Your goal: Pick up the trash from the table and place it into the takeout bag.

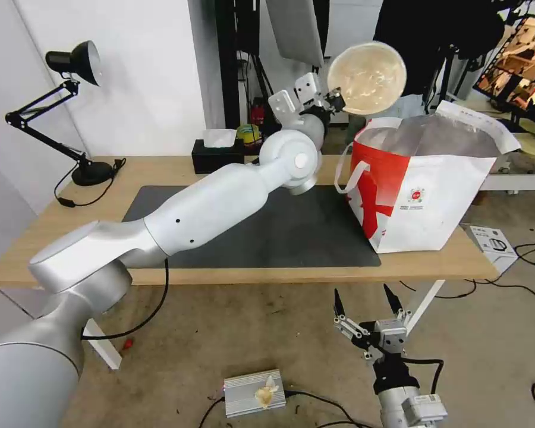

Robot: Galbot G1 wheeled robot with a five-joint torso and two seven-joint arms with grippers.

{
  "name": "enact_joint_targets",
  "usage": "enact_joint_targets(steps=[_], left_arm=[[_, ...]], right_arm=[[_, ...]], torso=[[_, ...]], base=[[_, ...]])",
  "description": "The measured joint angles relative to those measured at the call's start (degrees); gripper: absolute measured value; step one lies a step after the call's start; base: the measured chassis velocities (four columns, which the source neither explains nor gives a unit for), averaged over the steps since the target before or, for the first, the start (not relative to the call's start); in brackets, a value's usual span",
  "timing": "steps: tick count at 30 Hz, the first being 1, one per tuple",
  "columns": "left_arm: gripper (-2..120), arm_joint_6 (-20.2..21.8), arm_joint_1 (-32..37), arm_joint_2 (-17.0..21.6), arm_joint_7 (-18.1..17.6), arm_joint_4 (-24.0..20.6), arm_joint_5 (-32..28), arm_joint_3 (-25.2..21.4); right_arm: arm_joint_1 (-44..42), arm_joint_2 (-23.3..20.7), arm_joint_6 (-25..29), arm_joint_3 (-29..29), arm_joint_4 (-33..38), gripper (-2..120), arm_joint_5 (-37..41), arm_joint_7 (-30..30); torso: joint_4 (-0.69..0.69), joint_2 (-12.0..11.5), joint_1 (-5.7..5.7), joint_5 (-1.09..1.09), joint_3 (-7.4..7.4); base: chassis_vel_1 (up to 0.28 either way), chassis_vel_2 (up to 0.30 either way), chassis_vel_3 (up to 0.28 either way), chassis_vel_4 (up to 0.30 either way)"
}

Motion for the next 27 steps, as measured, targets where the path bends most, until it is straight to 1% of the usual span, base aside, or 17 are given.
enact_joint_targets(steps=[3,6,7,9,10,12,13,14,16,17,20,21,25,27], left_arm=[[0,0.16,-0.14,-0.43,0.86,0.4,-0.04,0.88],[0,1.61,-0.86,-1.08,3.47,2.32,-0.56,2.32],[0,1.61,-0.86,-1.08,3.47,2.32,-0.56,2.32],[0,2.71,-1.4,-0.92,5.48,2.9,-1.11,3.7],[0,2.71,-1.4,-0.92,5.48,2.9,-1.11,3.7],[0,3.54,-2.1,-0.87,7.93,4.47,-1.08,5.33],[0,3.54,-2.1,-0.87,7.93,4.47,-1.08,5.33],[0,3.93,-2.43,-0.99,9.47,5.73,-0.8,5.97],[0,4.54,-2.82,-1.51,12.01,8.48,0.8,7.14],[0,4.54,-2.82,-1.51,12.01,8.48,0.8,7.14],[0,4.86,-2.88,-2.08,14.31,10.98,3.06,8.61],[0,4.86,-2.88,-2.08,14.31,10.98,3.06,8.61],[0,4.88,-2.84,-1.98,17.1,12.77,7.46,11.12],[0,4.89,-2.87,-1.94,17.42,13.24,8.36,11.79]], right_arm=[[0.0,0.0,0.0,0.0,0.0,100,0.0,0.0],[0.0,0.0,0.0,0.0,0.0,100,0.0,0.0],[0.0,0.0,0.0,0.0,0.0,100,0.0,0.0],[0.0,0.0,0.0,0.0,0.0,100,0.0,0.0],[0.0,0.0,0.0,0.0,0.0,100,0.0,0.0],[0.0,0.0,0.0,0.0,0.0,100,0.0,0.0],[0.0,0.0,0.0,0.0,0.0,100,0.0,0.0],[0.0,0.0,0.0,0.0,0.0,100,0.0,0.0],[0.0,0.0,0.0,0.0,0.0,100,0.0,0.0],[0.0,0.0,0.0,0.0,0.0,100,0.0,0.0],[0.0,0.0,0.0,0.0,0.0,100,0.0,0.0],[0.0,0.0,0.0,0.0,0.0,100,0.0,0.0],[0.0,0.0,0.0,0.0,0.0,100,0.0,0.0],[0.0,0.0,0.0,0.0,0.0,100,0.0,0.0]], torso=[[0.0,0.0,0.0,0.0,0.0],[-0.01,0.0,0.0,0.0,0.0],[-0.01,0.0,0.0,0.0,0.0],[-0.01,0.0,0.0,0.0,0.0],[-0.01,0.0,0.0,0.0,0.0],[0.0,0.01,0.0,0.0,0.0],[0.0,0.01,0.0,0.0,0.0],[0.0,0.01,0.0,0.0,0.0],[0.0,0.01,0.0,0.0,0.0],[0.0,0.01,0.0,0.0,0.0],[-0.01,0.01,0.0,0.0,0.0],[-0.01,0.01,0.0,0.0,0.0],[-0.01,0.01,0.0,0.0,0.0],[-0.01,0.0,0.0,0.0,0.0]], base=[[0.0,0.0,0.0,0.0],[0.0,0.0,0.0,0.0],[0.0,0.0,0.0,0.0],[0.0,0.0,0.0,0.0],[0.0,0.0,0.0,0.0],[0.0,0.0,0.0,0.0],[0.0,0.0,0.0,0.0],[0.0,0.0,0.0,0.0],[0.0,0.0,0.0,0.0],[0.0,0.0,0.0,0.0],[0.0,0.0,0.0,0.0],[0.0,0.0,0.0,0.0],[0.0,0.0,0.0,0.0],[0.0,0.0,0.0,0.0]])
